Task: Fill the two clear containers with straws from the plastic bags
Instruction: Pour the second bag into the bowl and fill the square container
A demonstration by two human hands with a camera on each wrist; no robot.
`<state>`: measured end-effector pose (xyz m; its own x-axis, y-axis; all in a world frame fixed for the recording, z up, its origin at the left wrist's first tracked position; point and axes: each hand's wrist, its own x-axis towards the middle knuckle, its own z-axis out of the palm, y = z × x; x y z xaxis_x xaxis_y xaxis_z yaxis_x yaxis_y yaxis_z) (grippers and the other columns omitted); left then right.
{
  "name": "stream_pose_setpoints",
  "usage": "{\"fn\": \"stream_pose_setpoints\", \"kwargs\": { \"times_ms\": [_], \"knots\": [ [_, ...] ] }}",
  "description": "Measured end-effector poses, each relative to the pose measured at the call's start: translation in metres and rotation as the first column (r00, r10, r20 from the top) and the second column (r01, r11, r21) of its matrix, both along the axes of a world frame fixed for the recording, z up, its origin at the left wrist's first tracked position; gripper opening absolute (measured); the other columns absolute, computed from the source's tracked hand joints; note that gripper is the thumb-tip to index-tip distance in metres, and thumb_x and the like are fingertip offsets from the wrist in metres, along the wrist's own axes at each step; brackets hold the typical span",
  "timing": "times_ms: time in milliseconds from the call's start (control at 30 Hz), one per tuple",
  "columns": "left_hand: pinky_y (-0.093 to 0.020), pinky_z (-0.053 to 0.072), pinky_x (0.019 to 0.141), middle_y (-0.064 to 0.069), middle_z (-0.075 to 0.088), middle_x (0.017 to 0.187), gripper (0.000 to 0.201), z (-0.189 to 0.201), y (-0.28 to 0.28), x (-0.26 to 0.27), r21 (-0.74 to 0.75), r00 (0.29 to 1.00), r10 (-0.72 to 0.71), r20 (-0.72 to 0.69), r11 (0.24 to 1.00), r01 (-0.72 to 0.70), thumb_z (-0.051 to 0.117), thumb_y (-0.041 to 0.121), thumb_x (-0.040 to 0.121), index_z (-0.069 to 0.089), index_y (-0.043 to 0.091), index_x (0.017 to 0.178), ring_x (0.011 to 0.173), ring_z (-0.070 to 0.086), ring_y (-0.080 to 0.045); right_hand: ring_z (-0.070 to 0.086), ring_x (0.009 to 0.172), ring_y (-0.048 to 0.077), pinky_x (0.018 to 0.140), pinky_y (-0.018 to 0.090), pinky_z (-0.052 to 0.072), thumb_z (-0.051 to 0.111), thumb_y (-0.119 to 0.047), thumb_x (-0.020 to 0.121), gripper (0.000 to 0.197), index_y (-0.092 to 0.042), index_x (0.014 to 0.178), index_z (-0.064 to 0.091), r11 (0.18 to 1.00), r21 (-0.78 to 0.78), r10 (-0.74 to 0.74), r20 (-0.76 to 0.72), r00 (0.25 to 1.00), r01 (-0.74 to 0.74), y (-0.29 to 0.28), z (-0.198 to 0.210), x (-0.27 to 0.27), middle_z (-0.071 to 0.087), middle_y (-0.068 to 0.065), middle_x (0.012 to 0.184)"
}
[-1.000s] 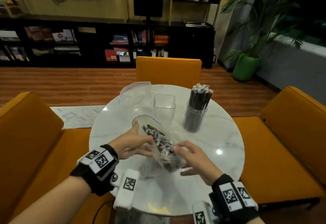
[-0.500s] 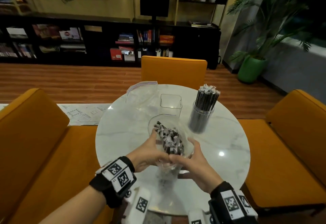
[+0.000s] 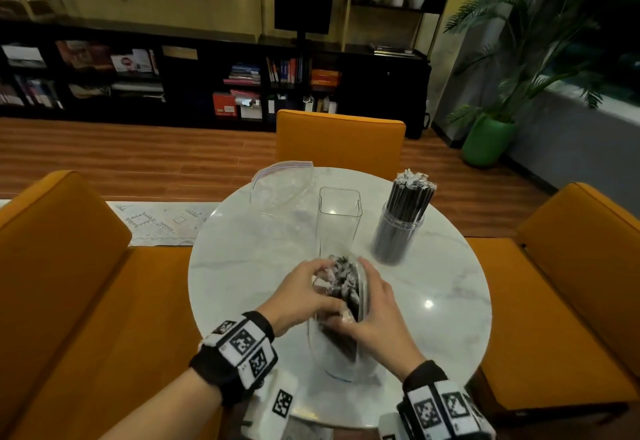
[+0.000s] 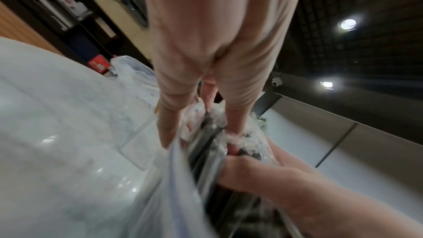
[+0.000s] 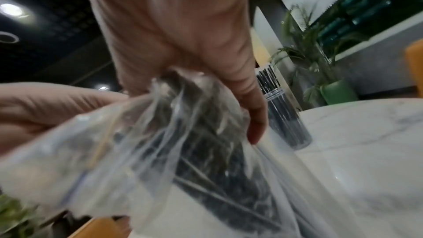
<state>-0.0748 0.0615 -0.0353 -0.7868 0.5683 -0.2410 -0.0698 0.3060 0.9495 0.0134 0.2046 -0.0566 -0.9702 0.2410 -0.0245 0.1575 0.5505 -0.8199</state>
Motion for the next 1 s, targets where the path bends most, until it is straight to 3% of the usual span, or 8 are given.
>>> {"fn": "stream_pose_setpoints", "kwargs": {
  "times_ms": [133, 233, 333, 500, 600, 767, 867, 1000],
  "knots": [
    [-0.025, 0.057, 0.078, -0.003, 0.051, 0.124, 0.072, 0.015, -0.024, -0.015, 0.022, 0.994, 0.054, -0.097, 0.998, -0.053, 0.085, 0.016, 0.069, 0.053, 0.024, 0.133, 0.101, 0.063, -0.021, 0.065, 0.093, 0.020, 0.073, 0.007, 0.046, 0.070, -0.005, 0.079, 0.033, -0.021, 0.108, 0.064, 0.971, -0.021, -0.239, -0.124, 0.963, 0.239, 0.029, 0.015, -0.005, 0.069, -0.003, 0.095],
    [-0.017, 0.053, 0.070, 0.001, 0.055, 0.126, 0.073, 0.031, -0.054, -0.029, 0.002, 0.991, -0.107, -0.081, 0.994, 0.107, 0.086, 0.040, 0.063, 0.056, 0.039, 0.129, 0.095, 0.067, -0.016, 0.066, 0.090, 0.021, 0.079, 0.028, 0.051, 0.071, -0.023, 0.085, 0.012, -0.020, 0.096, 0.070, 0.946, 0.064, -0.304, -0.157, 0.939, 0.317, 0.052, 0.028, -0.008, 0.074, -0.002, 0.091],
    [-0.016, 0.047, 0.073, 0.010, 0.034, 0.138, 0.092, 0.034, -0.065, -0.039, -0.124, 0.968, -0.252, 0.014, 0.960, 0.252, 0.082, 0.043, 0.061, 0.038, 0.044, 0.142, 0.099, 0.063, -0.012, 0.065, 0.097, 0.017, 0.080, 0.031, 0.050, 0.066, -0.047, 0.086, 0.026, -0.027, 0.103, 0.068, 0.957, 0.069, -0.280, -0.047, 0.959, 0.283, 0.043, 0.029, -0.020, 0.073, -0.005, 0.099],
    [-0.034, 0.029, 0.115, 0.012, 0.010, 0.160, 0.120, 0.011, -0.069, -0.050, -0.262, 0.934, -0.351, 0.068, 0.897, 0.356, 0.088, 0.039, 0.062, 0.009, 0.036, 0.153, 0.142, 0.028, -0.019, 0.058, 0.112, 0.023, 0.068, 0.030, 0.050, 0.072, -0.046, 0.081, 0.075, -0.031, 0.142, 0.030, 0.948, -0.178, -0.212, 0.262, 0.941, 0.263, 0.025, 0.028, -0.024, 0.051, -0.003, 0.123],
    [-0.027, 0.028, 0.109, 0.009, 0.024, 0.154, 0.114, 0.000, -0.062, -0.045, -0.248, 0.952, -0.303, 0.038, 0.920, 0.303, 0.083, 0.046, 0.066, 0.013, 0.030, 0.154, 0.141, 0.028, -0.014, 0.063, 0.106, 0.028, 0.064, 0.043, 0.057, 0.073, -0.027, 0.079, 0.069, -0.027, 0.135, 0.034, 0.937, -0.286, -0.078, 0.390, 0.917, 0.201, 0.015, 0.024, -0.018, 0.057, 0.003, 0.126],
    [-0.016, 0.039, 0.081, 0.004, 0.048, 0.123, 0.080, -0.004, -0.056, -0.048, -0.179, 0.978, -0.073, -0.193, 0.983, 0.038, 0.081, 0.049, 0.066, 0.047, 0.029, 0.135, 0.116, 0.049, -0.013, 0.070, 0.094, 0.032, 0.076, 0.046, 0.058, 0.049, 0.009, 0.083, 0.044, -0.012, 0.120, 0.059, 0.836, -0.462, -0.255, 0.149, 0.955, 0.296, 0.014, 0.027, -0.022, 0.070, 0.018, 0.107],
    [-0.021, 0.040, 0.076, 0.007, 0.048, 0.114, 0.077, 0.001, -0.064, -0.062, -0.158, 0.961, 0.016, -0.275, 0.986, -0.061, 0.083, 0.051, 0.061, 0.049, 0.031, 0.127, 0.107, 0.051, -0.013, 0.070, 0.093, 0.030, 0.072, 0.041, 0.059, 0.049, 0.005, 0.087, 0.038, -0.015, 0.113, 0.066, 0.867, -0.372, -0.289, 0.169, 0.942, 0.332, 0.024, 0.030, -0.026, 0.072, 0.015, 0.105],
    [-0.034, 0.045, 0.087, 0.013, 0.043, 0.107, 0.105, -0.002, -0.073, -0.073, -0.354, 0.937, -0.157, -0.312, 0.935, 0.039, 0.071, 0.080, 0.043, 0.038, 0.038, 0.133, 0.104, 0.051, -0.015, 0.071, 0.090, 0.033, 0.079, 0.048, 0.060, 0.050, -0.001, 0.089, 0.029, -0.011, 0.108, 0.070, 0.888, -0.276, -0.332, 0.171, 0.928, 0.368, 0.028, 0.022, -0.038, 0.074, 0.015, 0.098]
  ]
}}
